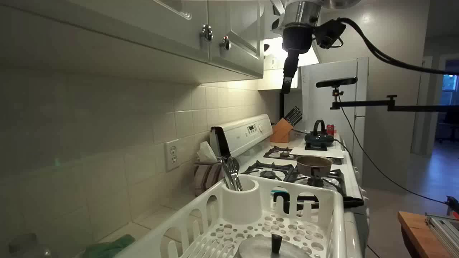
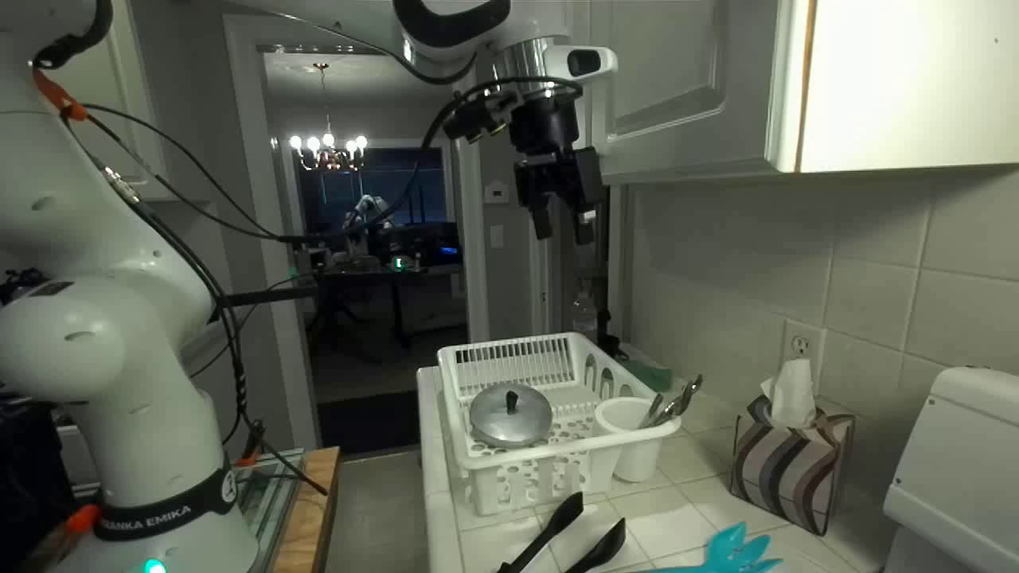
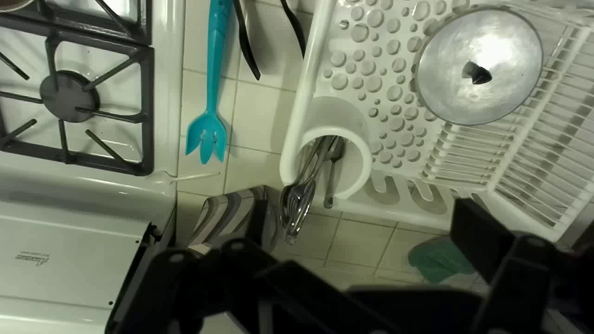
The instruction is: Put the black tongs on the dishrack.
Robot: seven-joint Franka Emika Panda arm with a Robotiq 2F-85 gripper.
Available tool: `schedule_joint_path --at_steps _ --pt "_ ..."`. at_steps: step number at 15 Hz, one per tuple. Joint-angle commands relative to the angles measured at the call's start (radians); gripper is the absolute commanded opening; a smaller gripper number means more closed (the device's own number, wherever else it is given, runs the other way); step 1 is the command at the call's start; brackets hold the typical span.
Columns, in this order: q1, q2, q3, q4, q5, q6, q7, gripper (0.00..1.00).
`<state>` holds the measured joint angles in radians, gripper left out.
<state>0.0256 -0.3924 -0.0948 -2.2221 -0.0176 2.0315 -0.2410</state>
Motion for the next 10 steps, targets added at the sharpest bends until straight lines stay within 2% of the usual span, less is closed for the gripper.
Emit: schedule_joint_path --at_steps 1,5,10 --pt "-0.009 0.001 0.008 0.002 0.004 -0.002 -0.003 1.0" --pt "-0.009 0.001 0.008 0.002 0.004 -0.002 -0.003 1.0" --pt "-0.018 -0.045 0.0 -0.071 0.03 -0.106 0.028 1.0"
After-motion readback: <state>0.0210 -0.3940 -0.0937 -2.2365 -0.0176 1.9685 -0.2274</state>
